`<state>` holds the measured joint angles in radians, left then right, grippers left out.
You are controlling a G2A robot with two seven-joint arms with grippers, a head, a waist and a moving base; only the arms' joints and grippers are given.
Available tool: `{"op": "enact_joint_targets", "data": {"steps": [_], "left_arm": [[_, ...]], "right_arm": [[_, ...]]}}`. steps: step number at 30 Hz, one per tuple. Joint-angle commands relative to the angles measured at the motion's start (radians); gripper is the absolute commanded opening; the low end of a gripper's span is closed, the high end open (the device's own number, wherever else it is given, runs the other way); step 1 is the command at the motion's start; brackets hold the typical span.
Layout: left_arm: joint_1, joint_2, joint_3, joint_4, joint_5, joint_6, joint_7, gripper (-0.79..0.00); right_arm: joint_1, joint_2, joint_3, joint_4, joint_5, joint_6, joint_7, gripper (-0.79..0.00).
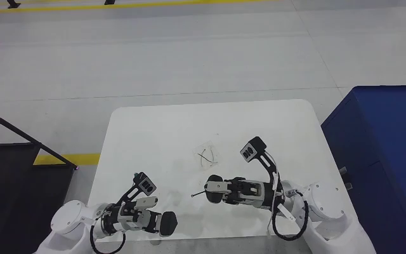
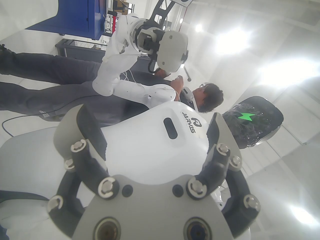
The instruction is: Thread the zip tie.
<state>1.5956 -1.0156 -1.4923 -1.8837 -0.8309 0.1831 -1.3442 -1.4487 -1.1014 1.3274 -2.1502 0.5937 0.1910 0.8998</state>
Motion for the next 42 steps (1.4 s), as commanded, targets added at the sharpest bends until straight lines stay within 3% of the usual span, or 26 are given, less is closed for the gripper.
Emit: {"op": "enact_joint_targets", "data": {"steps": [1,11,23,26,29,32,35,42], "left_arm": [[0.000,0.000,0.000,0.000,0.000,0.000,0.000,0.000],[0.000,0.000,0.000,0.000,0.000,0.000,0.000,0.000],[0.000,0.000,0.000,0.000,0.000,0.000,0.000,0.000],[-0.017,0.003,-0.019,0.012,0.073,-0.002,0.110,0.000],[-0.051,-0.003,0.028,-0.061,0.106,-0.012,0.203,0.000],[-0.133,-0.012,0.098,-0.095,0.138,0.025,0.312,0.000],[-0.230,-0.030,0.164,-0.046,0.072,0.035,0.422,0.000],[-0.230,-0.030,0.164,-0.046,0.072,0.035,0.422,0.000]], "right_arm": [[0.001,0.001,0.021,-0.006,0.036,-0.010,0.001,-0.785],[-0.034,0.007,0.142,-0.034,0.153,-0.049,0.001,-0.785],[-0.035,0.010,0.167,-0.018,0.165,-0.029,-0.023,-0.785],[-0.031,0.013,0.233,0.009,0.202,-0.026,-0.036,-0.785],[-0.032,0.018,0.317,0.030,0.214,-0.028,-0.038,-0.785],[-0.036,0.022,0.384,0.046,0.233,-0.008,-0.052,-0.785],[-0.036,0.025,0.418,0.045,0.223,0.007,-0.074,-0.785],[-0.036,0.025,0.418,0.045,0.223,0.007,-0.074,-0.785]]}}
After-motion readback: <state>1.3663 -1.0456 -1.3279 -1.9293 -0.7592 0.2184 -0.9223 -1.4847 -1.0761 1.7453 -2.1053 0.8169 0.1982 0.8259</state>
